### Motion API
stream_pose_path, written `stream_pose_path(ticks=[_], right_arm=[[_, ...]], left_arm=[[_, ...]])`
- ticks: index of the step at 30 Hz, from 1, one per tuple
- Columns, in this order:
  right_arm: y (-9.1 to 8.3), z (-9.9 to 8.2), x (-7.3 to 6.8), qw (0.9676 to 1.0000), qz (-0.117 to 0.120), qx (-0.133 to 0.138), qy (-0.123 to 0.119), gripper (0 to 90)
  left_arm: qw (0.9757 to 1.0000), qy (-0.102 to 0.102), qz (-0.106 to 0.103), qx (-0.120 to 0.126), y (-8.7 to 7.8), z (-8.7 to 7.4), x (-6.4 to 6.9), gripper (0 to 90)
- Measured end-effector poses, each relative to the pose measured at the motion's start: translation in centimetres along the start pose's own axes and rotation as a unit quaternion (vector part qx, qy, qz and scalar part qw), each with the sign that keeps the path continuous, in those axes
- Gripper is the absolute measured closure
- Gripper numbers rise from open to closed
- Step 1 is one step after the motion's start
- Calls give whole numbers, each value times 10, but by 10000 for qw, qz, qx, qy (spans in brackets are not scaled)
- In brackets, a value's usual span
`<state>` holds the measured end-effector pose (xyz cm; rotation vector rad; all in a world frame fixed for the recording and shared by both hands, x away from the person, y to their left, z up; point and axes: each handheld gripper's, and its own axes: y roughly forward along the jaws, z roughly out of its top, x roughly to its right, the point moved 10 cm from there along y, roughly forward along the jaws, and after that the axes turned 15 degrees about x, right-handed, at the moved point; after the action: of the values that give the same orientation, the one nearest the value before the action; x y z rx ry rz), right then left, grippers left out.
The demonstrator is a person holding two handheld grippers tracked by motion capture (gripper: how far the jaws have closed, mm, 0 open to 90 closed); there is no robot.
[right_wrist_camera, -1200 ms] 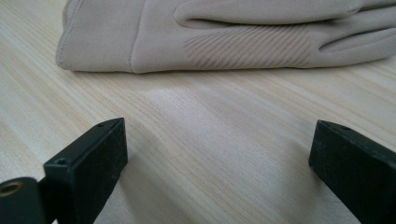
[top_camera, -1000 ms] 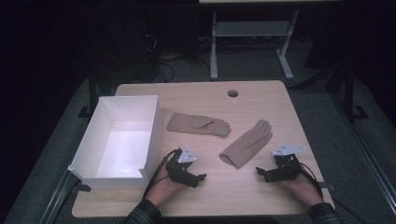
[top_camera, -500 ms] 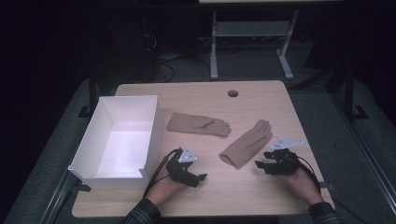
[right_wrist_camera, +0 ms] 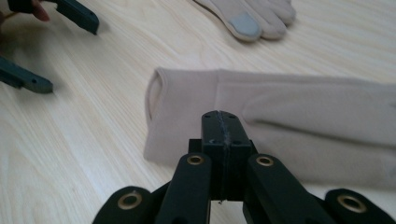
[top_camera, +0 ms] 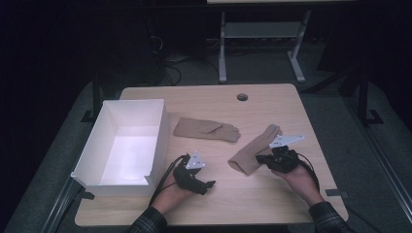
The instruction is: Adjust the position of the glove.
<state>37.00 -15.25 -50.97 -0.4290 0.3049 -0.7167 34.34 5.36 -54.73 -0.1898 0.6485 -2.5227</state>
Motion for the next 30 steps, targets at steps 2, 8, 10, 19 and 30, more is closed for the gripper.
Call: stream_pose_path(ticks=[2, 8, 10, 19, 30], right_arm=[[4, 4, -3, 10000, 37, 7, 9, 900], [22, 11, -11, 9999, 137, -36, -58, 900], [28, 13, -12, 9998, 172, -31, -99, 900], [55, 17, -22, 9993, 307, -142, -179, 900], [76, 4, -22, 9981, 307, -431, -310, 900]], left_arm=[[10000, 3, -1, -3, 0, 0, 0, 124], [10000, 38, 3, -4, 0, 0, -1, 124], [10000, 37, 3, -1, 0, 0, -1, 124], [10000, -2, -4, 3, 0, 0, 0, 124], [10000, -7, -10, 8, 0, 0, 0, 125]])
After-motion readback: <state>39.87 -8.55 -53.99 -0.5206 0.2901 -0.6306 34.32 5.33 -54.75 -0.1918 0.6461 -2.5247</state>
